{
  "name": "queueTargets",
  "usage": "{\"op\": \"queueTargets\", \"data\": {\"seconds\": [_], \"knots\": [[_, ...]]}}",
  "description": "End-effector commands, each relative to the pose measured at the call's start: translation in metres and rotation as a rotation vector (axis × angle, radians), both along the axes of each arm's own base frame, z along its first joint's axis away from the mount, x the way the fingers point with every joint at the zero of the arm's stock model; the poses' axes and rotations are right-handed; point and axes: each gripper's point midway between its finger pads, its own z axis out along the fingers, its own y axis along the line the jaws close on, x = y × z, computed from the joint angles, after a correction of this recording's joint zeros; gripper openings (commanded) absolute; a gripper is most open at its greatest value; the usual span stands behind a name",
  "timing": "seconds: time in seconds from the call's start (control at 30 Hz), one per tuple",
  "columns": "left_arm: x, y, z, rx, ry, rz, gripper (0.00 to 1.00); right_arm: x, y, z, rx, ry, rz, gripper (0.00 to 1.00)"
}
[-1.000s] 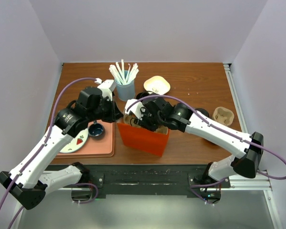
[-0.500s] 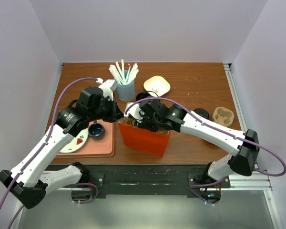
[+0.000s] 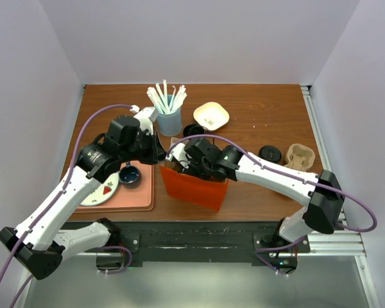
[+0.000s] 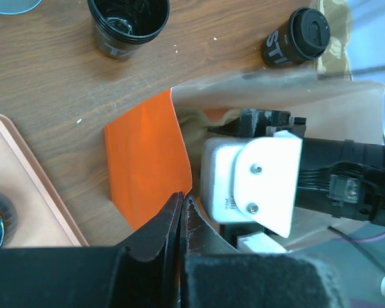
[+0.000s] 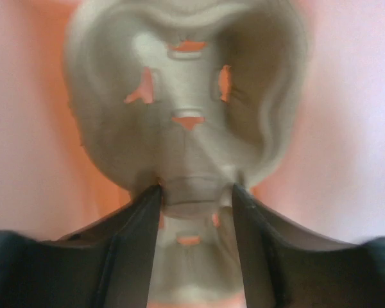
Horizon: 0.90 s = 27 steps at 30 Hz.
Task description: Pack the takeout coffee
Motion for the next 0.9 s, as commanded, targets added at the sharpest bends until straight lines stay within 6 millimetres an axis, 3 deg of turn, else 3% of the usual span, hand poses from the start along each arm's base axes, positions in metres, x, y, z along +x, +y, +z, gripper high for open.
{"op": "queueTargets", "data": {"seconds": [0.0, 0.1, 0.4, 0.6, 0.67, 0.87], "knots": [[0.001, -0.006, 0.017, -0.049, -0.016, -0.002, 0.08, 0.008, -0.006, 0.006, -0.016, -0.036, -0.046, 0.60], [0.001, -0.004, 0.016, -0.043, -0.009, 0.010, 0.12, 0.011, -0.004, 0.033, 0.030, -0.067, -0.059, 0.69], [0.002, -0.004, 0.017, -0.032, 0.000, 0.013, 0.20, 0.017, 0.009, 0.119, 0.241, -0.147, -0.092, 0.70], [0.017, 0.002, 0.036, 0.014, -0.055, 0.045, 0.41, 0.006, 0.014, 0.170, 0.386, -0.142, -0.082, 0.70], [0.022, 0.003, 0.034, 0.042, -0.059, 0.045, 0.49, 0.001, 0.015, 0.191, 0.450, -0.136, -0.079, 0.70], [0.030, 0.007, 0.009, 0.136, -0.027, 0.048, 0.49, -0.012, 0.015, 0.244, 0.658, -0.070, -0.173, 0.69]]}}
